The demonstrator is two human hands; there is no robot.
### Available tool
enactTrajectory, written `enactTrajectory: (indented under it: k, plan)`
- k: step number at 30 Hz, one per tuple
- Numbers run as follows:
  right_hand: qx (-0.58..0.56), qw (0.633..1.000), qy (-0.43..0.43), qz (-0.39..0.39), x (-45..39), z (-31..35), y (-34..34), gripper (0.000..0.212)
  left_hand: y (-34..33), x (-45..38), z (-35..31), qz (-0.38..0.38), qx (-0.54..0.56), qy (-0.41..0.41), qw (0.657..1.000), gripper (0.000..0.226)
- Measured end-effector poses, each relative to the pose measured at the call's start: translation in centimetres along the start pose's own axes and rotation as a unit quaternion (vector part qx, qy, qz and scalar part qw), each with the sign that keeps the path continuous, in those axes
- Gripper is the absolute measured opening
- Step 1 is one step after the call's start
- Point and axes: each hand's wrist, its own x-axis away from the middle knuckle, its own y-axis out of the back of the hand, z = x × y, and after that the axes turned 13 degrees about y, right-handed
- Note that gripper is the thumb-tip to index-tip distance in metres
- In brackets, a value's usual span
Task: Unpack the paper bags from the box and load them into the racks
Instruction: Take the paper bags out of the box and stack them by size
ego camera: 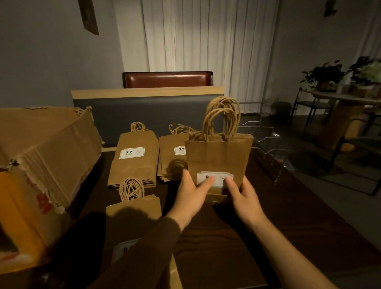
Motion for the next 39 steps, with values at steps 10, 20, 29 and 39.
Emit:
enactTrajectory:
  k: [10,20,29,39]
  plan:
    - [0.050,0.996,0.021,-0.068,-1.1,0.2,-0.8,0.013,-0.2,-0.7,-0.3,-0.020,0.031,-0.041,0.998,0.046]
    - [0.048,0.995,-0.074,0.042,-1.4,1.5,-0.5,0.050,2.6,-0.4,-1.7,0.031,-0.099,0.002,0.995,0.076]
    - [-0.056,0.983,-0.135,0.107,0.1,7.5,-8.3,0.053,12.2,6.4,-4.9,-0.072,-0.091,0.029,0.993,0.038]
    - [0.180,0.935,-0.201,0.232,8.0,8.2,-13.2,0.022,16.4,14.2,2.0,-0.158,-0.148,0.153,0.964,0.016]
